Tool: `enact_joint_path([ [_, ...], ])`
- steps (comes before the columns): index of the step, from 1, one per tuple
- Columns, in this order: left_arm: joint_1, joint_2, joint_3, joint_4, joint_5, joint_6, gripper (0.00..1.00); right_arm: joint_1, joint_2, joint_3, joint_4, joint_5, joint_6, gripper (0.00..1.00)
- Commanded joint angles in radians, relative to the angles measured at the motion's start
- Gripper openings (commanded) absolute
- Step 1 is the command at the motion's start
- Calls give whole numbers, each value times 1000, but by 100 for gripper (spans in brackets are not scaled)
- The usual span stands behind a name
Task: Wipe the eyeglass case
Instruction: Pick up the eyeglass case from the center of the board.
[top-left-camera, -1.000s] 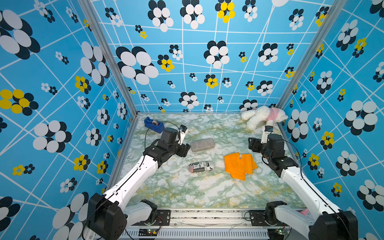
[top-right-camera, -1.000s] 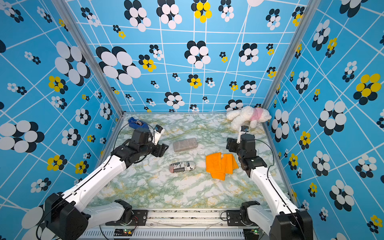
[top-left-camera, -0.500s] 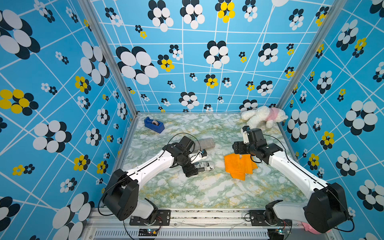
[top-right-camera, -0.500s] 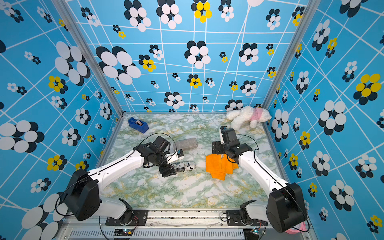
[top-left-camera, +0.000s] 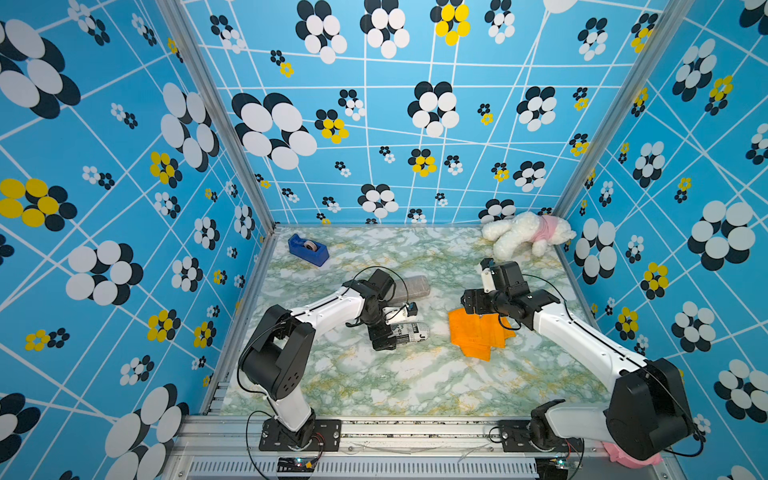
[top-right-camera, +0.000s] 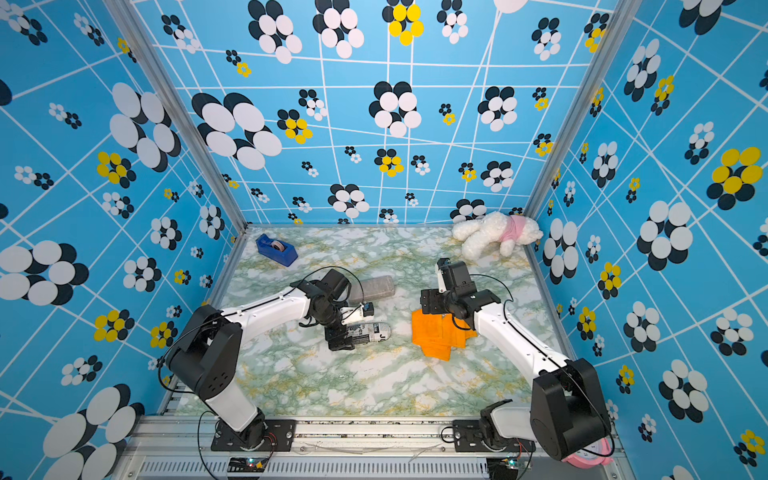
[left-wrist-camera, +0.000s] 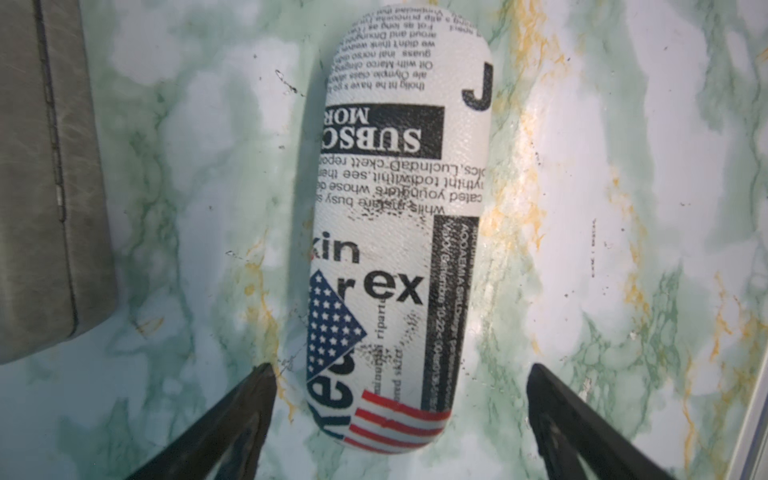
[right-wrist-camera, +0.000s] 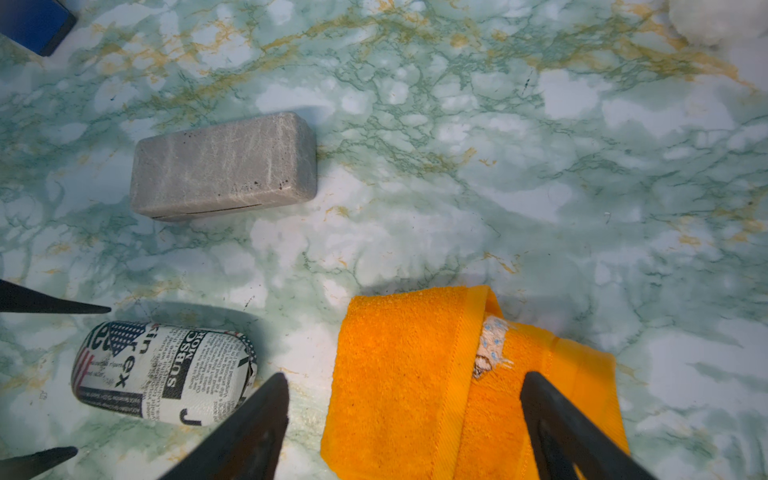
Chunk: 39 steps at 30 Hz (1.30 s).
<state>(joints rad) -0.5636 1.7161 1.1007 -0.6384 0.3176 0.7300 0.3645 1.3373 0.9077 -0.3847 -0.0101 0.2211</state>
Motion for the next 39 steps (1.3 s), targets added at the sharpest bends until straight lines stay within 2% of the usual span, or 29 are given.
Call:
enact_joint_path([
  [1, 8, 40, 14, 10, 2, 17, 96, 5, 4, -12, 17, -1, -12, 91],
  [12, 6, 52, -34, 91, 5, -15, 90, 5, -3, -16, 10, -27, 1, 90],
  [17, -20, 24, -100, 174, -63, -7, 87, 5, 0, -6, -1, -20, -8, 90],
  [28, -11, -2, -134, 190, -51, -22, 82, 5, -3, -11, 8, -31, 24, 90],
  [30, -11, -8, -139, 192, -47, -24, 75, 5, -5, -9, -1, -28, 24, 89],
  [33, -11, -17, -147, 201, -46, -32, 71, 5, -7, -12, -9, -22, 33, 87],
  [37, -13, -34, -153, 200, -47, -36, 55, 5, -2, -20, -33, -9, 55, 85],
  [39, -13, -44, -157, 205, -52, -41, 53, 5, 9, -17, -63, -3, 65, 84],
])
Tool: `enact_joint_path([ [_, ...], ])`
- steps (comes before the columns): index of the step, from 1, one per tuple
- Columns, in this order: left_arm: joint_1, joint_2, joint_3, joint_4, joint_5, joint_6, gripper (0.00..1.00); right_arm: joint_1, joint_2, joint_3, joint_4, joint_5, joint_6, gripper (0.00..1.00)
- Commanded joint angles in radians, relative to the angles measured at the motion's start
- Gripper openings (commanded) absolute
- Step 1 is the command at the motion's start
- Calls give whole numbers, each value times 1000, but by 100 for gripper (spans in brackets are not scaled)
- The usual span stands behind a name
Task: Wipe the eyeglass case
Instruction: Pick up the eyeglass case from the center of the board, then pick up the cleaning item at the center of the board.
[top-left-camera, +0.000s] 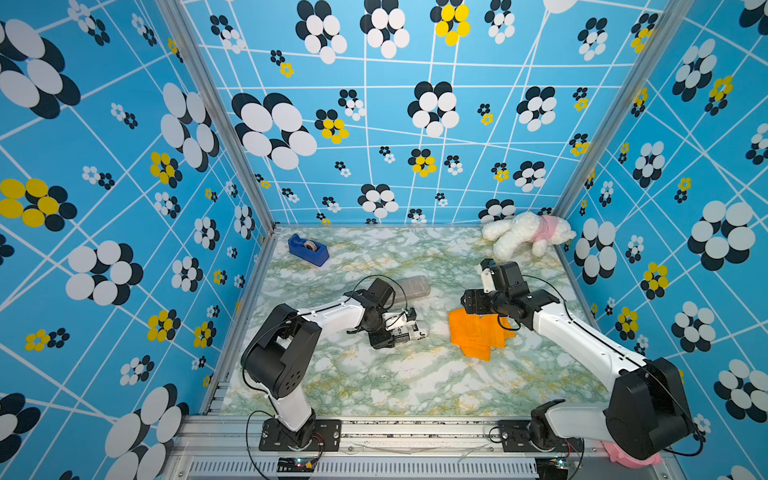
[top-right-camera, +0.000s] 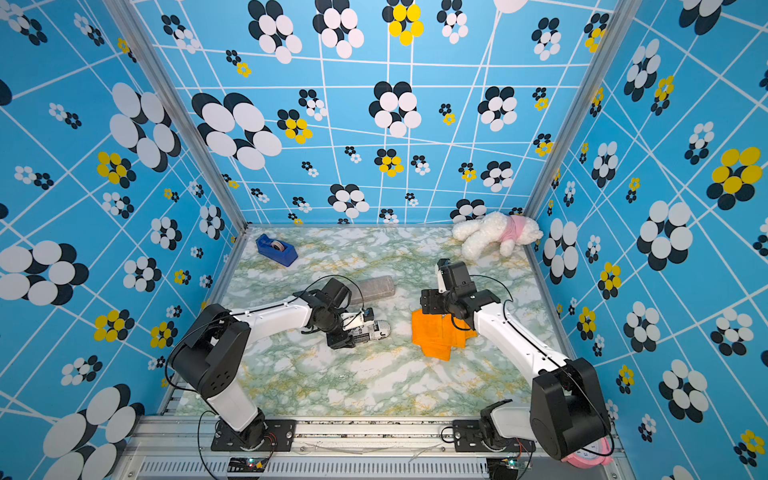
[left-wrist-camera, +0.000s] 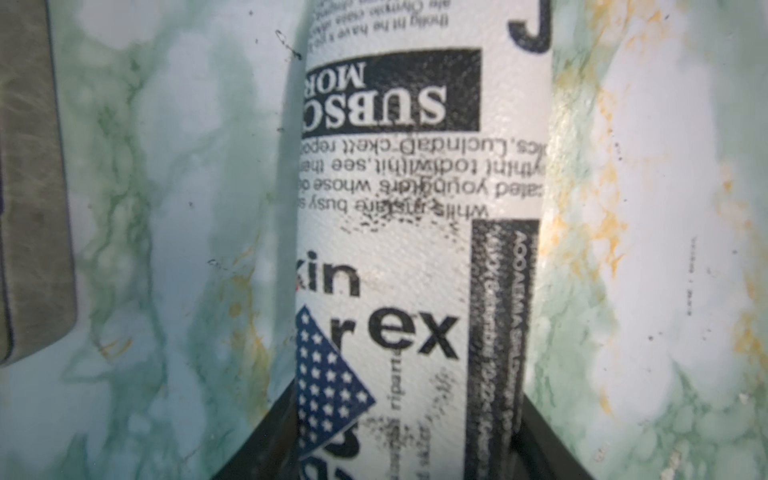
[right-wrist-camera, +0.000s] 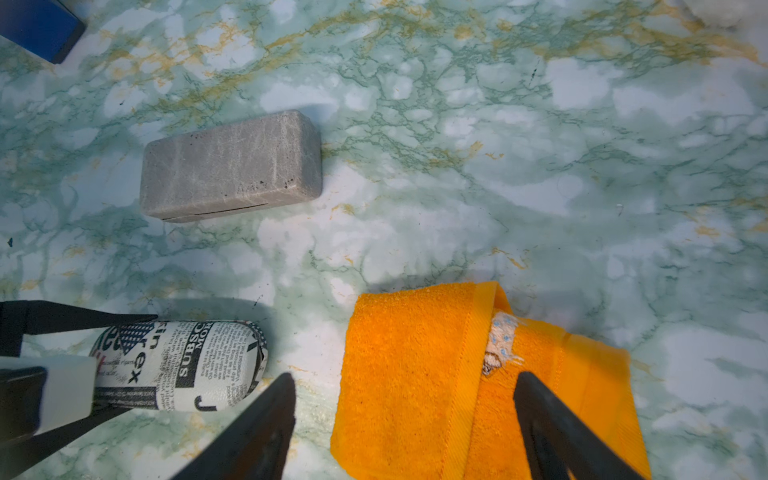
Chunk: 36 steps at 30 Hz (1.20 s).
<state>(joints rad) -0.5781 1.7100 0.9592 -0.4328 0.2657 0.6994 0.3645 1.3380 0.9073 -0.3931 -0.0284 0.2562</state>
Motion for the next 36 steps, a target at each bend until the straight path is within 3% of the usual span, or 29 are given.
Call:
enact_joint_path([
  [1, 2, -46, -21, 6, -3, -15, 52, 7, 12, -15, -68, 17, 33, 83],
  [11, -33, -141, -37, 15, -22, -69, 48, 90, 116, 31, -258, 142, 51, 82],
  [20, -80, -215, -64, -17, -59, -157, 45, 210, 259, 64, -216, 227, 88, 89],
  [26, -99, -268, -86, -44, -74, -173, 45, 223, 356, 41, -149, 210, 115, 87],
  [33, -101, -279, -100, -32, -88, -190, 46, 223, 364, -42, -88, 211, 144, 65],
  [35, -101, -270, -101, -18, -87, -194, 46, 220, 329, -55, -74, 224, 148, 51],
  [36, -100, -263, -99, -12, -89, -199, 46, 215, 307, -65, -70, 228, 150, 39],
])
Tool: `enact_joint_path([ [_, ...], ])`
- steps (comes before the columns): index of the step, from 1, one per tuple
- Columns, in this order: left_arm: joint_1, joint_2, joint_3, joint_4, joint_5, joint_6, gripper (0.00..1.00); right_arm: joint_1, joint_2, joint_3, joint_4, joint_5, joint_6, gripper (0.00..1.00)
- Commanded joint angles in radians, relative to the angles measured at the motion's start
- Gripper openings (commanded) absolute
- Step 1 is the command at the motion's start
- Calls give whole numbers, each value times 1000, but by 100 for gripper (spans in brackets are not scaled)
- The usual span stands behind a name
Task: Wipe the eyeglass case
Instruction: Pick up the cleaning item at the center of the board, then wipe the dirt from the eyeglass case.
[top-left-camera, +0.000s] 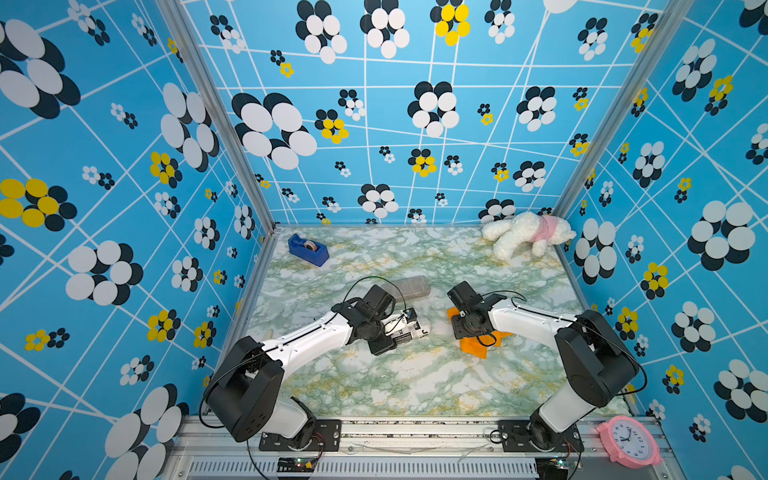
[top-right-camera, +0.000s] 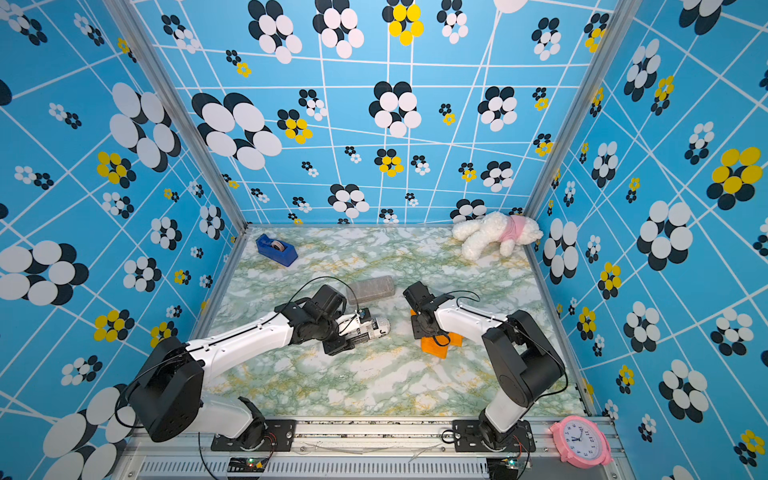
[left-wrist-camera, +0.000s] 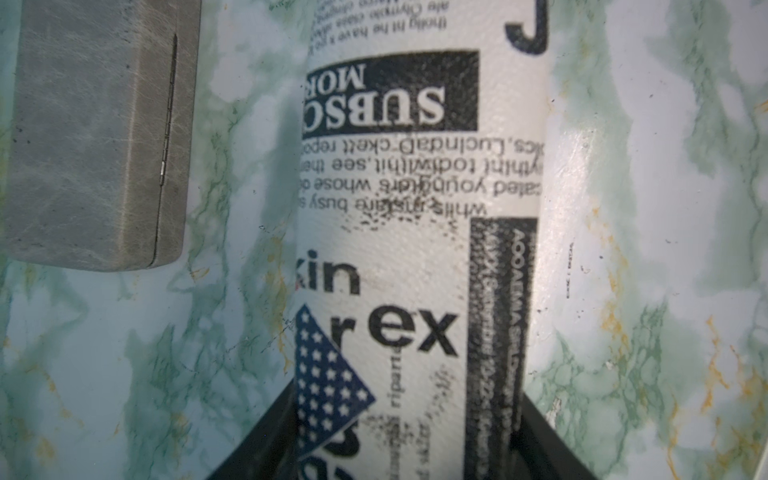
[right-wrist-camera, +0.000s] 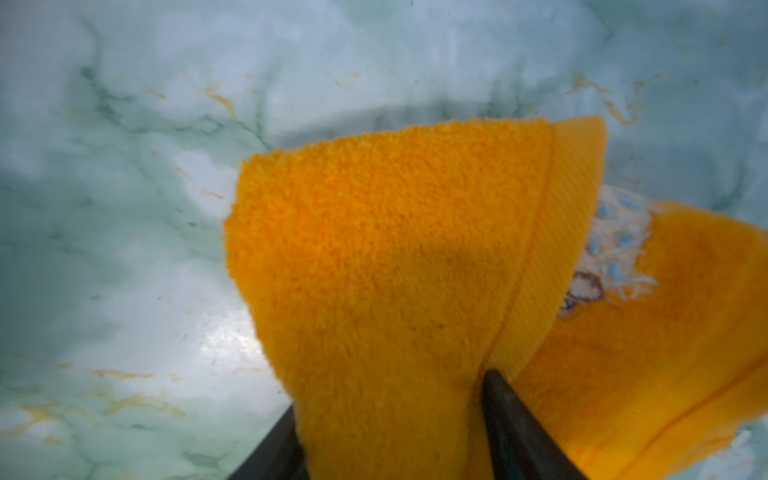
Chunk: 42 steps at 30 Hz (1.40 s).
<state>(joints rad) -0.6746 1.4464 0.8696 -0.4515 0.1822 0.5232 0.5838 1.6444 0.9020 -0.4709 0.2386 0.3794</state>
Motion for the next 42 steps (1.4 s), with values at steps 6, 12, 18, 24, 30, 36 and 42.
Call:
enact_joint_path([
  [6, -21, 64, 24, 28, -30, -78, 40, -58, -191, -149, 29, -100, 40, 1],
  [12, -78, 161, 60, 95, -92, -81, 40, -121, -493, -214, 37, -391, 53, 0],
  [18, -148, 300, 176, 112, -144, -84, 33, -122, -550, -264, 108, -687, 207, 0],
  [24, -170, 315, 198, 190, -61, -100, 34, -150, -522, -325, 129, -729, 221, 0],
  [30, -201, 355, 205, 225, -11, -81, 36, -156, -450, -337, 228, -798, 208, 0],
  [36, -230, 399, 221, 283, -22, -74, 37, -156, -369, -272, 191, -850, 168, 0],
  [42, -254, 402, 193, 359, -20, -49, 37, -157, -317, -218, 190, -892, 169, 0],
])
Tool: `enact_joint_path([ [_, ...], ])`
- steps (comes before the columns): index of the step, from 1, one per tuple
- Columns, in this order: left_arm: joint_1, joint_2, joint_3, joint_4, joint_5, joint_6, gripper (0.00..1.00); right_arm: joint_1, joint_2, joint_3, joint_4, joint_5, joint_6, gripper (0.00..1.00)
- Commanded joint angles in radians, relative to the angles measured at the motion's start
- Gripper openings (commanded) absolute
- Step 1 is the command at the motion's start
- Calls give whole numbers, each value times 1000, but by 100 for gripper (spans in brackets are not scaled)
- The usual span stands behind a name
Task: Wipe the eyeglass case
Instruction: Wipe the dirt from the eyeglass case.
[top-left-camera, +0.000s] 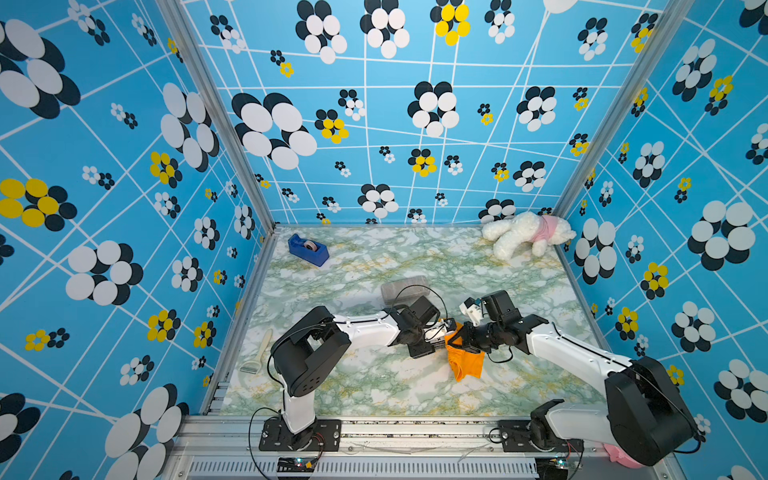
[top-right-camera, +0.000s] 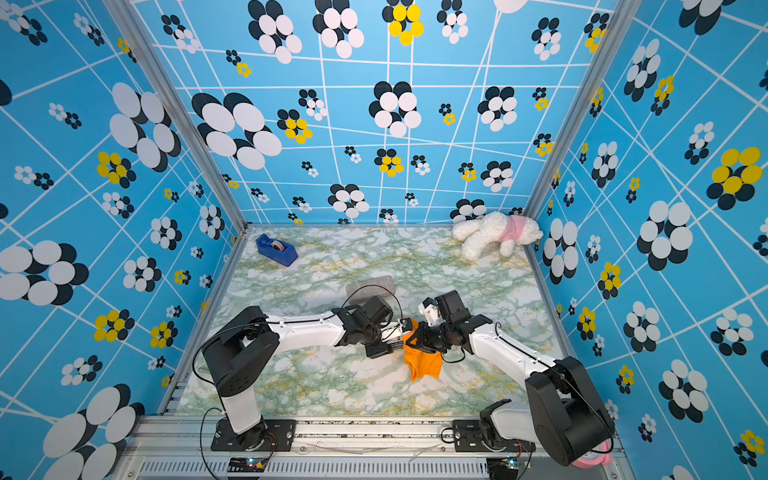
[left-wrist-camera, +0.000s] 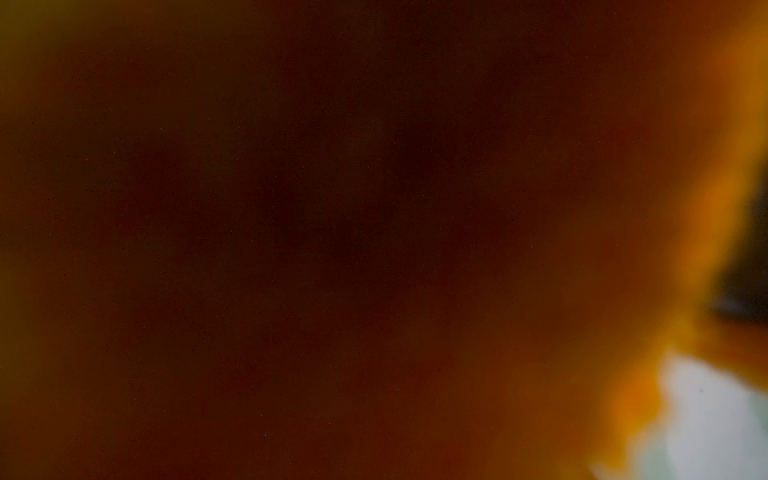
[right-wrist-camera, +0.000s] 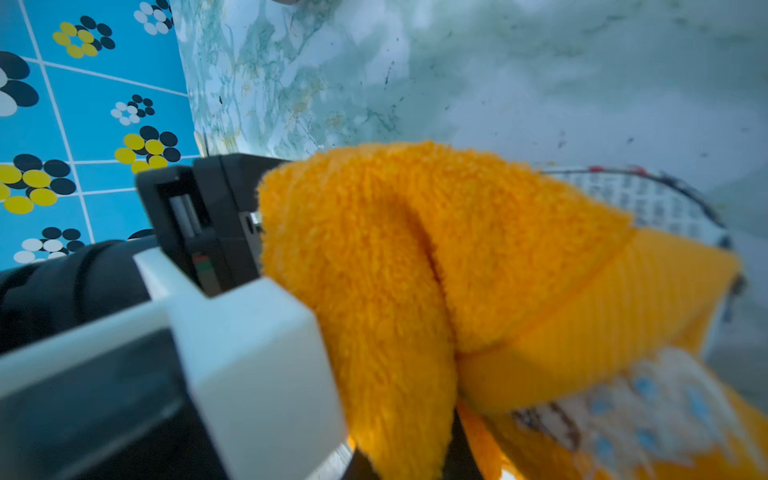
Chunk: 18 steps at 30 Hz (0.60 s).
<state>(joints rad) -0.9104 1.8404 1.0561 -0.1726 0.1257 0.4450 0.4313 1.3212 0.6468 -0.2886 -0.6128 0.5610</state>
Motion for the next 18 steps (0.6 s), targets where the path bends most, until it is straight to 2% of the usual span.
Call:
enact_joint_path([
  [1, -21, 4, -3, 94, 44, 32, 37, -5, 10, 39, 20, -42, -9, 0],
  [4, -23, -16, -35, 153, 78, 29, 37, -3, 17, 19, 78, -56, -18, 0],
  [8, -21, -8, -48, 197, 89, 33, 37, -3, 36, -111, 336, -122, 67, 0],
  [10, -21, 5, -41, 207, 91, 32, 36, 2, 54, -139, 406, -144, 86, 2],
  [15, -18, -4, -66, 299, 129, -6, 36, 6, 113, -133, 400, -103, 73, 11],
  [16, -18, -1, -61, 291, 125, -8, 36, 6, 122, -126, 388, -84, 68, 11],
  [18, -19, 0, -62, 283, 120, -7, 35, 6, 123, -106, 345, -37, 45, 3],
])
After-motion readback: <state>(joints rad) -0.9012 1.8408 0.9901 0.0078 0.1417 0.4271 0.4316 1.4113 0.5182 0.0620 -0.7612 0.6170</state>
